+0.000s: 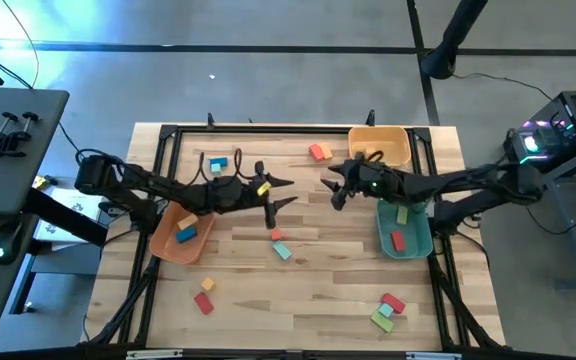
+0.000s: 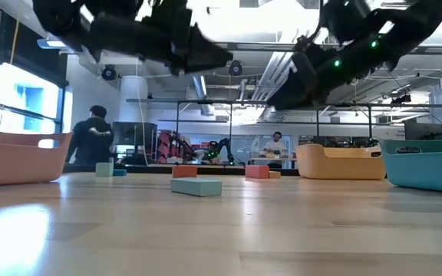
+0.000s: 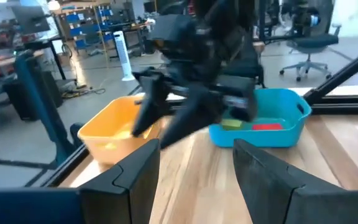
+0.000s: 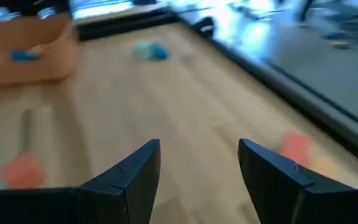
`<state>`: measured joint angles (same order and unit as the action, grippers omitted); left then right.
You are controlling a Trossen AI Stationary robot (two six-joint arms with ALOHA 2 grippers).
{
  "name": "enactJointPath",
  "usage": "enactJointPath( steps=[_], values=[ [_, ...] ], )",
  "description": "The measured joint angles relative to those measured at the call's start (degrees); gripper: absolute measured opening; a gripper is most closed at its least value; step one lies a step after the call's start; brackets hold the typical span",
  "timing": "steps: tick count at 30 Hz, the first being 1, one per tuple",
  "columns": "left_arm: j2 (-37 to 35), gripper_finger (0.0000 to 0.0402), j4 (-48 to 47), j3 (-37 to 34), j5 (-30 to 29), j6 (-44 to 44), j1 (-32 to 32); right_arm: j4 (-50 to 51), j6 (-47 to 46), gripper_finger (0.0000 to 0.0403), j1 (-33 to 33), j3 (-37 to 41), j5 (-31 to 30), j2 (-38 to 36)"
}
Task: Sort blocks by size
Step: Put the orange cube block into the yellow bin
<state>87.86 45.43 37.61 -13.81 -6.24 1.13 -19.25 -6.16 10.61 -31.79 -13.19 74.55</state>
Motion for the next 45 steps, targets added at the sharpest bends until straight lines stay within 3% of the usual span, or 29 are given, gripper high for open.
enactJointPath(
  steps=[6, 9, 16, 21, 25, 31, 37, 45],
  values=[
    [0.0, 0.0188, 4.2, -5.7, -0.2, 3.2, 4.4, -8.1, 13.0, 0.0213, -2.1, 0.0, 23.9, 9.4],
    [-0.1, 0.0188, 4.7, -6.0, -0.4, 4.3, 5.5, -15.9, 17.3, 0.0213, -4.5, -0.7, 29.7, 16.3],
    [-3.0, 0.0188, 3.9, -5.7, -0.4, 4.2, 2.0, -18.7, 16.8, 0.0213, -7.2, -11.1, 30.1, 30.9],
    [-9.1, 0.0188, -2.9, -5.7, -4.5, 3.7, -3.5, -15.1, 16.7, 0.0213, -8.6, -18.8, 30.2, 36.9],
    [-13.7, 0.0188, -9.6, -5.7, -12.3, 3.0, -8.0, -11.3, 16.7, 0.0213, -9.2, -22.4, 30.3, 39.3],
    [-15.6, 0.0188, -11.2, -5.7, -20.6, 1.1, -12.3, -11.0, 16.5, 0.0213, -8.9, -23.8, 30.3, 42.1],
    [-15.5, 0.0188, -11.4, -5.7, -21.6, 2.9, -13.8, -11.9, 16.6, 0.0207, -8.7, -23.8, 29.9, 42.9],
    [-15.5, 0.0188, -11.4, -5.7, -23.3, 4.2, -14.7, -12.9, 17.4, 0.0155, -8.3, -23.8, 30.4, 43.7]
  ],
)
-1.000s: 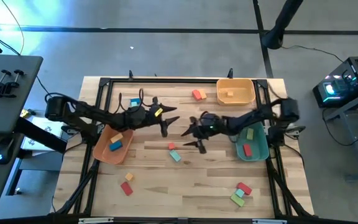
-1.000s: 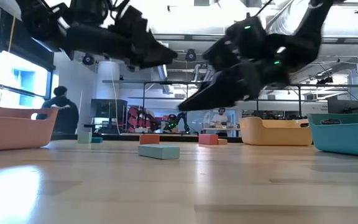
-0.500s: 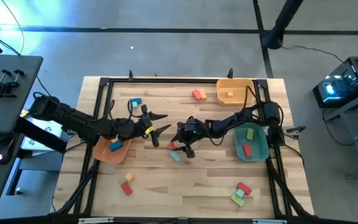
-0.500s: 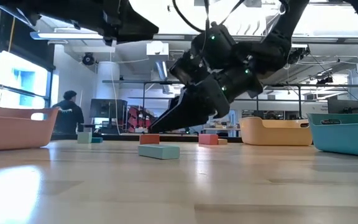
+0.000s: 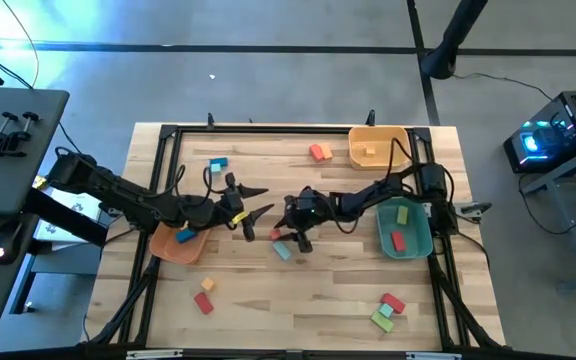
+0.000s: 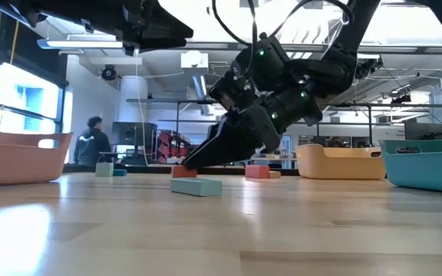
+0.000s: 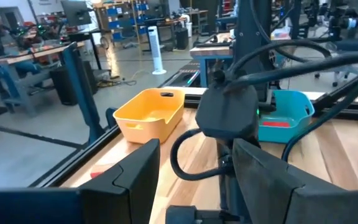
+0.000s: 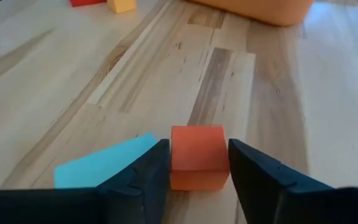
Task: Sort blocks by size
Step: Put the orange cube block into the yellow bin
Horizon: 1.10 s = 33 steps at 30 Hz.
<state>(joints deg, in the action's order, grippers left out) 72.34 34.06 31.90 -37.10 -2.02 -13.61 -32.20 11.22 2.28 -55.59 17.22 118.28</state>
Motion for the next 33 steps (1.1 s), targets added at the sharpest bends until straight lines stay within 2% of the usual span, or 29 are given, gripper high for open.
enactJointPath(
  steps=[6, 16, 20, 23, 30, 33],
  values=[
    [0.0, 0.0188, -0.2, 0.0, -0.3, 0.4, 0.0, -5.3, -0.7, 0.0146, 0.0, -0.1, 0.7, 2.8],
    [0.0, 0.0188, -2.6, 0.0, -1.3, 2.7, -0.2, -5.3, -2.7, 0.0142, 0.4, -0.1, -0.3, 2.8],
    [0.0, 0.0188, -3.0, 0.0, -1.3, 3.8, -0.8, -3.8, -5.0, 0.0147, 0.6, 0.0, -5.1, 1.4],
    [0.0, 0.0188, -3.1, 0.0, -1.4, 4.0, -1.2, -2.7, -5.0, 0.0163, 0.9, 0.1, -8.0, 0.9],
    [0.0, 0.0188, -3.3, 0.0, -1.8, 5.0, -1.5, -2.1, -7.6, 0.0241, 0.8, -0.2, -8.4, 0.3],
    [0.0, 0.0188, -3.3, 0.0, -1.8, 5.6, -1.5, -1.8, -6.8, 0.0260, 0.9, -1.0, -8.6, 0.7]
  ],
)
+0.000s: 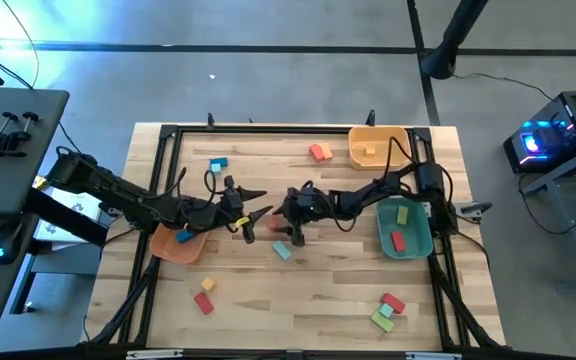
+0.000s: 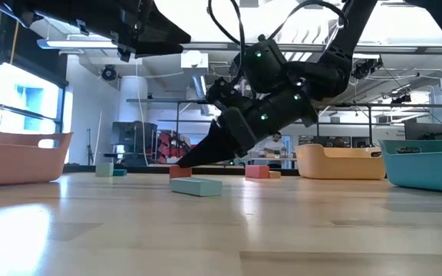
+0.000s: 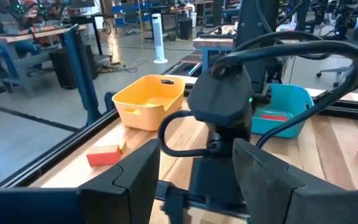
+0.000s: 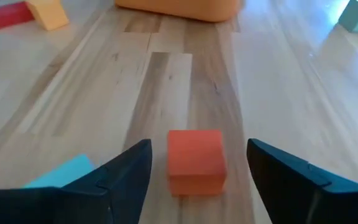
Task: Sort blocks by size
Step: Put the orange cube block into the yellow bin
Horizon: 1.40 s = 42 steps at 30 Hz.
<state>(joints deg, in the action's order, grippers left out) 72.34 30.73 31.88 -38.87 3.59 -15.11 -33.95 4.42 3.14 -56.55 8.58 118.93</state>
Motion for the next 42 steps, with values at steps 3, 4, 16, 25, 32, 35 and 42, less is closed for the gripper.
enactJointPath(
  steps=[3, 4, 16, 25, 32, 35, 42],
  values=[
    [0.0, 0.0188, 0.0, 0.0, 0.0, 0.8, 0.0, -0.6, 1.0, 0.0257, 0.0, 0.0, 0.4, 0.7],
    [0.0, 0.0188, 0.0, 0.0, 0.0, 0.8, 0.0, -0.3, 1.0, 0.0253, 0.0, 0.0, 0.5, 0.8],
    [0.0, 0.0188, 0.1, 0.0, 0.0, 0.8, -0.3, -2.5, 0.2, 0.0135, 1.1, -0.1, 2.4, 3.2],
    [0.0, 0.0188, 0.1, 0.0, 0.0, 0.4, -0.3, -2.3, -4.2, 0.0256, 0.8, 0.0, 1.6, 4.7],
    [0.0, 0.0188, 0.5, 0.0, 0.0, -0.8, -0.3, -3.2, -1.8, 0.0259, 0.9, 0.0, 1.4, 4.8],
    [0.0, 0.0188, 0.5, 0.0, 0.0, -1.4, -0.3, -3.8, -1.5, 0.0228, 0.9, 0.0, 0.9, 5.1],
    [0.0, 0.0188, 0.5, 0.0, -0.1, -4.4, -0.3, -10.6, -3.3, 0.0141, 0.9, 0.0, 0.7, 8.1]
  ],
)
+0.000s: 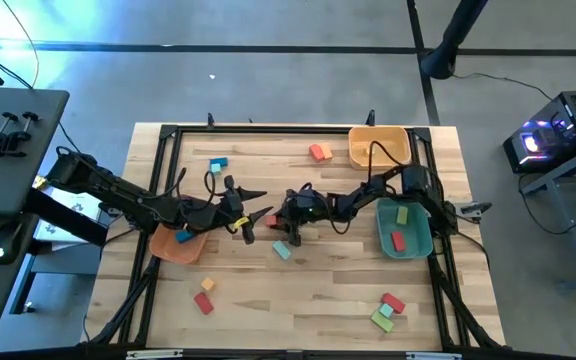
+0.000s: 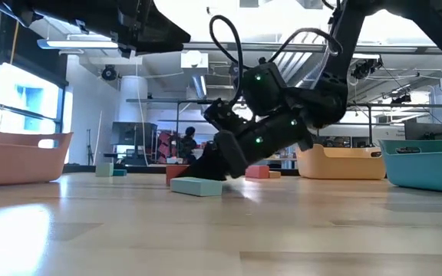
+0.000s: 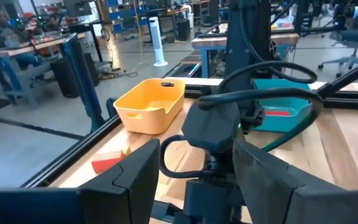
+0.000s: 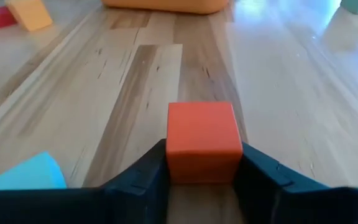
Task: Sort blocks by size
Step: Put the orange cube block into the yellow bin
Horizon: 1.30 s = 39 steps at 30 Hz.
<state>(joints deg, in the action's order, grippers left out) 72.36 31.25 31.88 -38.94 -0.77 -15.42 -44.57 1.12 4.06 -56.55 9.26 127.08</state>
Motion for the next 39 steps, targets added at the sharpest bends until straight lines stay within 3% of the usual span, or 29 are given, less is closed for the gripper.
enactJointPath(
  steps=[3, 7, 14, 17, 19, 22, 25, 27, 33, 39],
  values=[
    [0.0, 0.0188, 0.0, 0.0, -0.5, -0.4, 0.0, 0.7, -2.4, 0.0132, -0.4, 0.1, -1.2, -0.6],
    [0.0, 0.0188, -0.5, 0.0, -0.7, -0.4, 0.0, 7.8, -3.7, 0.0132, -1.4, 3.2, -9.2, -7.0],
    [0.0, 0.0188, -1.5, 0.0, -2.9, -0.1, 0.0, 22.5, -4.3, 0.0132, -1.4, 14.9, -27.5, -32.5],
    [0.0, 0.0188, -1.4, 0.0, -2.9, 0.1, 0.0, 34.7, -8.5, 0.0132, 0.3, 18.4, -35.9, -45.4],
    [0.0, 0.0188, -1.2, 0.0, -3.0, -0.5, 0.1, 47.3, -13.1, 0.0132, 3.5, 18.4, -38.0, -52.7],
    [0.0, 0.0188, 0.3, 0.0, -3.7, -2.3, 0.7, 64.6, -17.8, 0.0132, 10.9, 16.9, -38.2, -59.5],
    [0.0, 0.0188, 2.4, 0.0, -3.8, -3.3, 1.6, 71.5, -20.0, 0.0132, 20.0, 15.3, -37.3, -62.7],
    [0.0, 0.0188, 3.0, 0.0, -3.8, -3.4, 1.9, 73.8, -19.8, 0.0132, 26.2, 15.4, -32.8, -62.2],
    [0.0, 0.0188, 3.0, 0.0, -3.8, -4.0, 1.9, 70.2, -16.3, 0.0132, 38.9, 15.4, -24.1, -55.6],
    [0.0, 0.0188, 3.1, 0.0, -3.7, -4.9, 2.0, 66.2, -16.1, 0.0137, 43.1, 15.4, -19.9, -49.5]
  ],
)
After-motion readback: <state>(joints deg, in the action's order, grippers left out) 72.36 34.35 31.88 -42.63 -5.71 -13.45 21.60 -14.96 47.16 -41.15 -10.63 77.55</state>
